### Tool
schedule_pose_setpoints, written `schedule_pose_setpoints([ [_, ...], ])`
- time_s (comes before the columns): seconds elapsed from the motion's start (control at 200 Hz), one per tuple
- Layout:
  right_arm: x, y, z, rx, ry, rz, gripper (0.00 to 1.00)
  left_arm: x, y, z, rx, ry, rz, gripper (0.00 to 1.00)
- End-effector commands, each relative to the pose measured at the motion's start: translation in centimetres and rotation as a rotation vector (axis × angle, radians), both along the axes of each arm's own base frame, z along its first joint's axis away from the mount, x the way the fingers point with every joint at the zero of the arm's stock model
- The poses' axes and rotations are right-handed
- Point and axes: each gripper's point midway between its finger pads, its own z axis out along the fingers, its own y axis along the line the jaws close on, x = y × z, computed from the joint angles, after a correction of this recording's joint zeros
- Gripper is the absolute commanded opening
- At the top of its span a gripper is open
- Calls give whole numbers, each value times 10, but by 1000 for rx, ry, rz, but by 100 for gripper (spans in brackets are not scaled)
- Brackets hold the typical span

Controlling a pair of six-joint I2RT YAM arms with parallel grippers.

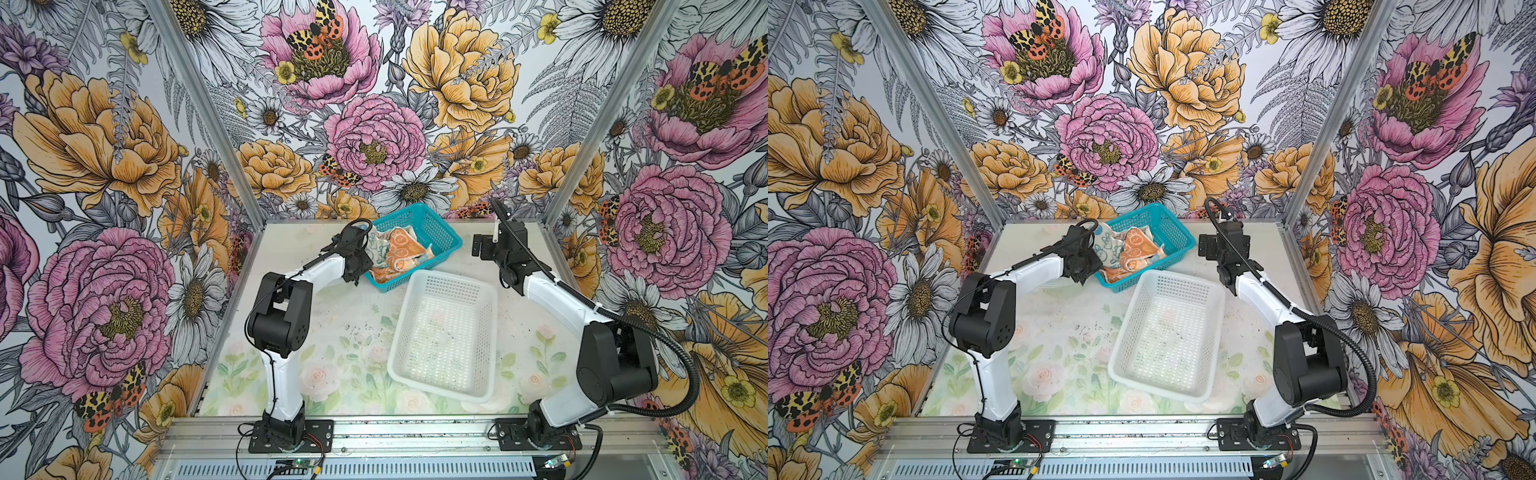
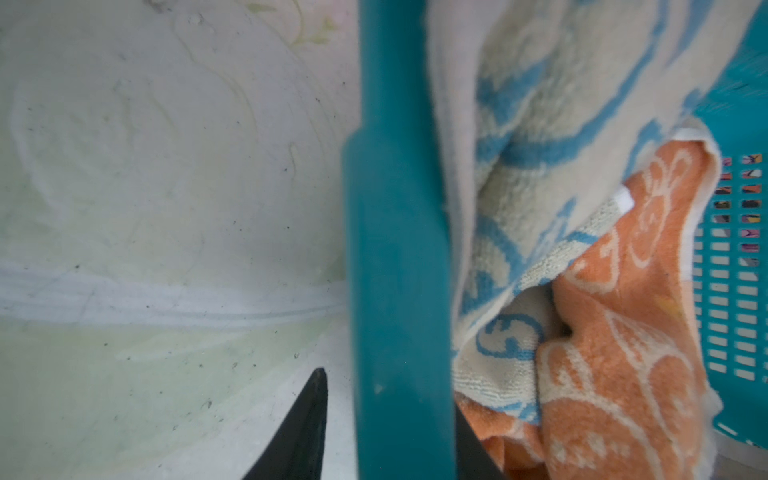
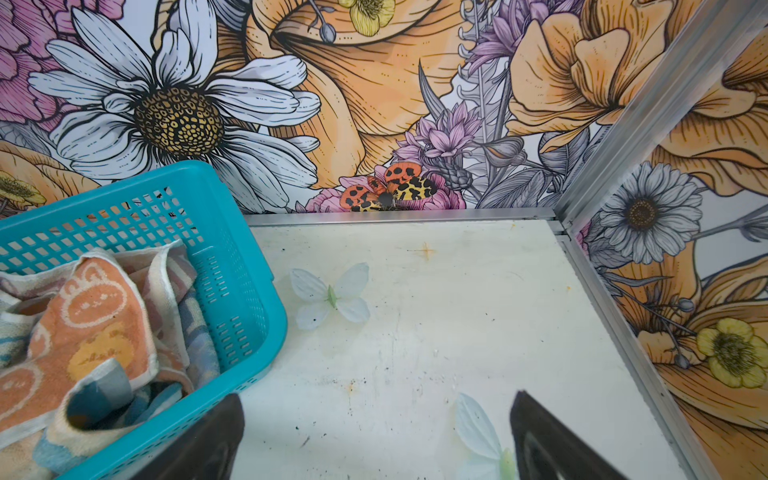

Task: Fold and stack the towels
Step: 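Reach both grippers forward toward the rim of the teal basket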

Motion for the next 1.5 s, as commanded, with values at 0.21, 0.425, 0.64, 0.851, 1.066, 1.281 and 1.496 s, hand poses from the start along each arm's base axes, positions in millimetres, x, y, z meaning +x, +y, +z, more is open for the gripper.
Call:
schedule_pose_setpoints([
  [0.21, 0, 17, -6, 30, 31, 46, 100, 4, 22, 18, -3, -21, 40, 24],
  [0.425, 0, 25, -8, 40, 42, 72, 100, 4, 33, 21, 6, -26, 54, 16],
  [0.64, -2, 37, -13, 43, 63, 104, 99, 1, 56, 24, 10, -30, 91, 6],
  [0.851, -3, 43, -18, 37, 84, 117, 99, -3, 70, 31, 12, -42, 112, 0],
  [1.066, -22, 42, -31, 92, 201, 77, 100, -7, 69, 29, -7, -52, 124, 0],
  [1.281, -61, 24, -36, 85, 273, 9, 99, -8, 51, 40, -22, -100, 102, 0],
  [1.496, -73, 38, -37, 119, 322, 92, 100, 3, 16, 18, -17, -73, 23, 0],
])
